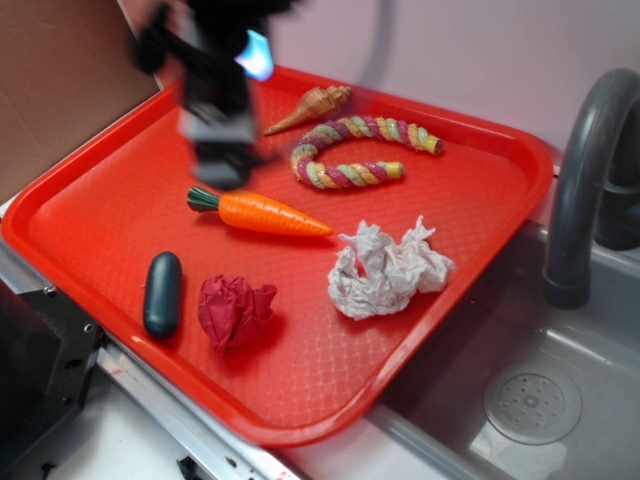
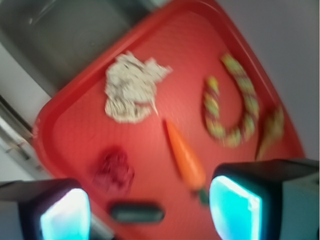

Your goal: Grab the white paper.

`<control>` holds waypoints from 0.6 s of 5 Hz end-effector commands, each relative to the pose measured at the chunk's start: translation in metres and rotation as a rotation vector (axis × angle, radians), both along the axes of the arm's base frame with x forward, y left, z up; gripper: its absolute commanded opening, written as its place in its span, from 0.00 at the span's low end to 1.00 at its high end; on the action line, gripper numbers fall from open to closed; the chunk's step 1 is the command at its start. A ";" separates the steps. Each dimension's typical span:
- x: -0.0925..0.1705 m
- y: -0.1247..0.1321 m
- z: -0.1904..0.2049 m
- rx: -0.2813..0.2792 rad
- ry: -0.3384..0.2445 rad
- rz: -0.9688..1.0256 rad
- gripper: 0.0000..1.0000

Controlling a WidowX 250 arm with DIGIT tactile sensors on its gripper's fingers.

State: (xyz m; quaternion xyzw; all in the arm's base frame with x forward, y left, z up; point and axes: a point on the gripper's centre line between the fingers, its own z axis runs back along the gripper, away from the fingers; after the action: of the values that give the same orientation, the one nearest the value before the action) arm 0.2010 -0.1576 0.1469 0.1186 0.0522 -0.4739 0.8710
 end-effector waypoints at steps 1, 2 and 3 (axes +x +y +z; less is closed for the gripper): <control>0.020 -0.007 -0.051 0.104 0.042 -0.167 1.00; 0.030 0.002 -0.071 0.122 0.085 -0.155 1.00; 0.034 0.001 -0.093 0.087 0.146 -0.179 1.00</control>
State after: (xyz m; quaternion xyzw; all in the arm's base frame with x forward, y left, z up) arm 0.2437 -0.1552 0.0442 0.1231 0.1562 -0.5565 0.8067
